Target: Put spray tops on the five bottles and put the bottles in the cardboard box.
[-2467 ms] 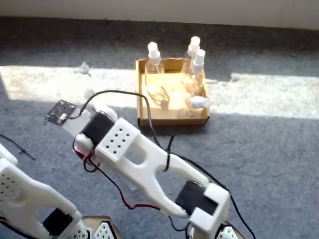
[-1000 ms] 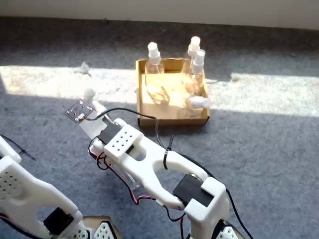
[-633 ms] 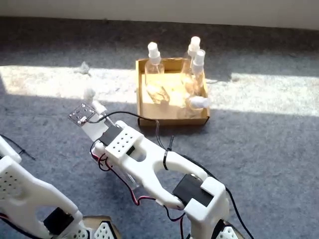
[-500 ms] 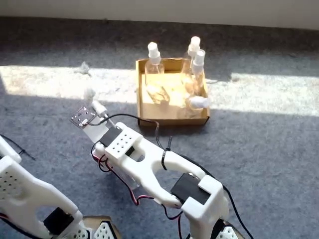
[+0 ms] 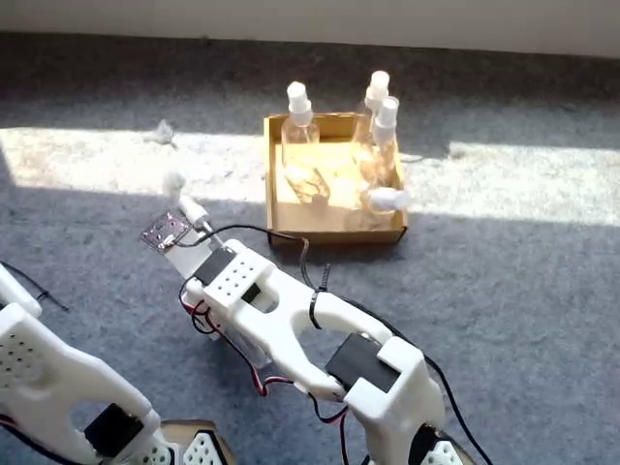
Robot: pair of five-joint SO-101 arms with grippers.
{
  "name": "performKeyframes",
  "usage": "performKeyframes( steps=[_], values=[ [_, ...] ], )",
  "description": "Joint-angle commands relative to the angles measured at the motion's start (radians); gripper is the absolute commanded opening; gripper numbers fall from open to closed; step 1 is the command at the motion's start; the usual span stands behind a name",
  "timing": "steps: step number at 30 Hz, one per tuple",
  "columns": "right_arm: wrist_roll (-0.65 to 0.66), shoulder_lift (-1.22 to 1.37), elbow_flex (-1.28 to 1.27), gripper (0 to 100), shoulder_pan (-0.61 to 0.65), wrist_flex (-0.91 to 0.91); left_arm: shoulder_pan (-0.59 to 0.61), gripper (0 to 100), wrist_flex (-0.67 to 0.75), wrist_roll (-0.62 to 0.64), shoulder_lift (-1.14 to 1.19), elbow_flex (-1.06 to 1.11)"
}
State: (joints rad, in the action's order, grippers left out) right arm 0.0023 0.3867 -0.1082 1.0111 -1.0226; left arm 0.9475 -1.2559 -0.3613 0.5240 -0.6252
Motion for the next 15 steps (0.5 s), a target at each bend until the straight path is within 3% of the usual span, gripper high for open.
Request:
performKeyframes(
  steps=[1,4,10,15],
  values=[
    [-0.009,-0.005,0.007,5.2,-0.001,-0.001,-0.018,16,-0.008,-0.003,-0.015,-0.044],
    [-0.006,-0.071,0.045,0.2,-0.008,-0.077,-0.013,16,-0.008,-0.003,-0.015,-0.044],
    [0.000,-0.355,0.124,0.4,-0.054,-0.300,-0.019,16,-0.106,-0.006,-0.031,-0.073],
    [0.129,-0.619,0.090,0.4,-0.194,-0.467,-0.045,16,-0.239,-0.008,-0.096,-0.111]
  ],
)
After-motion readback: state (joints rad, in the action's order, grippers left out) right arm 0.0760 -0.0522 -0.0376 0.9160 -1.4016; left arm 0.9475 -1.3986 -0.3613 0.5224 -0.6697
